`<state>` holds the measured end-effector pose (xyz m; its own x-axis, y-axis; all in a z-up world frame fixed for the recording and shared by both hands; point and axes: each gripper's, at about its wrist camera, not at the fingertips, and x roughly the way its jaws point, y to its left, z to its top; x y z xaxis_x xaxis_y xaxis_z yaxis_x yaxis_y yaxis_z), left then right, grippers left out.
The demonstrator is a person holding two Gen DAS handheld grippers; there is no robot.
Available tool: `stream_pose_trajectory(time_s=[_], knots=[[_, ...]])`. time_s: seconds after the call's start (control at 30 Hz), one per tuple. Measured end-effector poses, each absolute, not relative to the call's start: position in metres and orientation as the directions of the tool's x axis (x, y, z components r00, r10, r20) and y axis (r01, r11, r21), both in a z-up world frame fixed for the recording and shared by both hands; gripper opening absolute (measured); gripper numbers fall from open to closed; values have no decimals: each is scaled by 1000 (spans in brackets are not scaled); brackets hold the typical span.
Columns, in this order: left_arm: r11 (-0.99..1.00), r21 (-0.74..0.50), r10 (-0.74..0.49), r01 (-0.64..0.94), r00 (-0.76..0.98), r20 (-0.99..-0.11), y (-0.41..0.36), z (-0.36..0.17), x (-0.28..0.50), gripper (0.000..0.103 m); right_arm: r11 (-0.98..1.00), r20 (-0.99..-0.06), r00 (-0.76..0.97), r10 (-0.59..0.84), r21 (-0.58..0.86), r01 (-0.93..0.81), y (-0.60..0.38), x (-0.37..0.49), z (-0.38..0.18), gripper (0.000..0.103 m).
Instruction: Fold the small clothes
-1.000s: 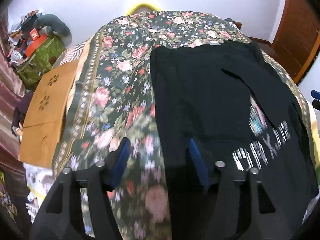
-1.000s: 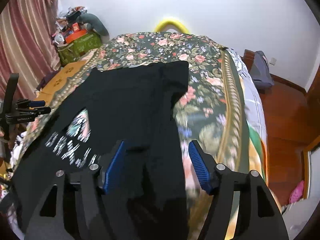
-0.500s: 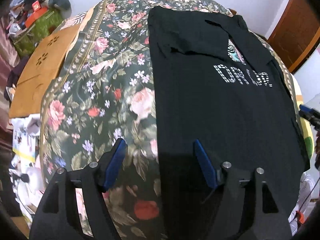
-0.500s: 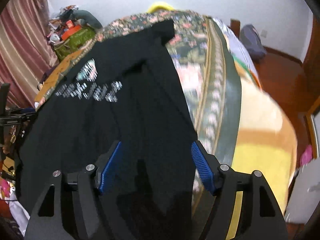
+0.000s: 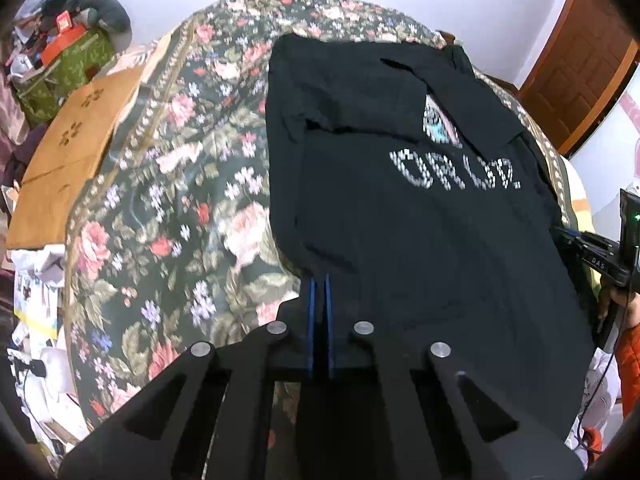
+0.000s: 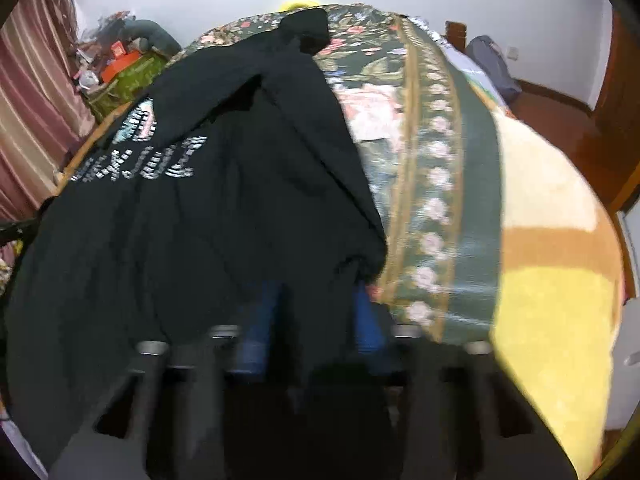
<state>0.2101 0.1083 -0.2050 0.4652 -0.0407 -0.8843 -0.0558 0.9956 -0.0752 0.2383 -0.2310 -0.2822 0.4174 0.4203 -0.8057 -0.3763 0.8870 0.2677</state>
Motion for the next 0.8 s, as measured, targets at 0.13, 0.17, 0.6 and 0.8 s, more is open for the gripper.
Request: stream_pose_trajectory(time_s=[0.13, 0.17, 0.6, 0.8], knots=[[997, -51, -12, -59, 527, -849, 114, -184, 216, 3, 857, -797, 403, 450, 258, -446, -213, 240, -269, 4], [997, -48, -8, -59, 547, -837, 116, -176, 219, 3, 847, -789, 402, 466, 266, -460, -211, 242, -264, 4], [989, 47, 121, -141, 580, -806, 147, -153, 308, 4, 858, -706, 535, 465, 209, -470, -176, 307, -204, 5], [989, 82, 132, -119, 523, -842, 145, -169, 297, 16, 855, -729, 495, 472, 243, -458, -190, 299, -201, 15]])
